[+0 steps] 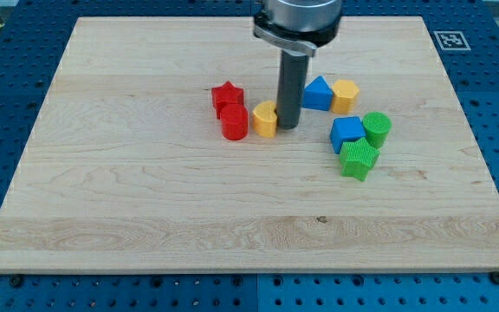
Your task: Push the blue triangle above the yellow heart
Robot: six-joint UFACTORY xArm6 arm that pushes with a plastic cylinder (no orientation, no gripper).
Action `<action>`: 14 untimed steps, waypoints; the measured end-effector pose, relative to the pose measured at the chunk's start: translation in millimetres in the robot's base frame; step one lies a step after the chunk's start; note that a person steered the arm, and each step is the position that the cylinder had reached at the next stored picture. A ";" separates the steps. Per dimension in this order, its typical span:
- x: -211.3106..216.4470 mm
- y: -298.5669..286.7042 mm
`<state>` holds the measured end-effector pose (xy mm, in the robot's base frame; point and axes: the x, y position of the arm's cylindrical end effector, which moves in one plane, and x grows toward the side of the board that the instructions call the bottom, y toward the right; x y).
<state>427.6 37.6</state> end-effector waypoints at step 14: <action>-107.0 51.5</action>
<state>320.7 89.1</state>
